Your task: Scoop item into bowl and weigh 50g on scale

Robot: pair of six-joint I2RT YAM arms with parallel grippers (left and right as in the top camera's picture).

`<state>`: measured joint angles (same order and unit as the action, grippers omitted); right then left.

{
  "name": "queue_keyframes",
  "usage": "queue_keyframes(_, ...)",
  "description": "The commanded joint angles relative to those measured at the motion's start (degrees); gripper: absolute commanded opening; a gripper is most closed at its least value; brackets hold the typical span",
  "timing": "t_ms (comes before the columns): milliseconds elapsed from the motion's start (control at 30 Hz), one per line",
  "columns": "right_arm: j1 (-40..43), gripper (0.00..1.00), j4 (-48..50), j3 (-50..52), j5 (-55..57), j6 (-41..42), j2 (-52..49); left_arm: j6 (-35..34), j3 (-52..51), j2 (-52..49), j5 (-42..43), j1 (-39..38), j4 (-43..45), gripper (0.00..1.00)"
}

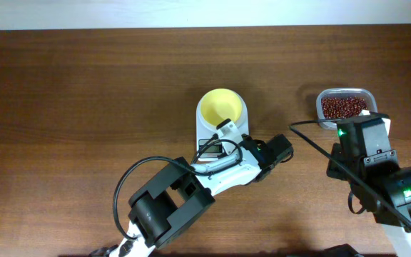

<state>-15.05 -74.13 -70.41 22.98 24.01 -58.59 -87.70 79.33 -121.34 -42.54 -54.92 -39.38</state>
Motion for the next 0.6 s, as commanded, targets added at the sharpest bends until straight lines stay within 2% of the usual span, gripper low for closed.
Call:
queue_keyframes(0, -0.31, 0.04, -0.04, -1.07, -0.09, 0.37, -0.02, -0.55, -0.61, -2.95, 3.80, 0.39, 1.01, 0.00)
queue_keyframes(367, -0.31, 0.04, -0.07, -1.05, -0.09, 0.37, -0.02, -0.55, -0.61, -3.17, 4.33, 0.39, 0.76, 0.00)
queue_keyframes(567, -0.31, 0.04, 0.02, -1.05, -0.07, 0.37, -0.02, -0.55, -0.61, -3.50, 7.74, 0.39, 0.59, 0.00)
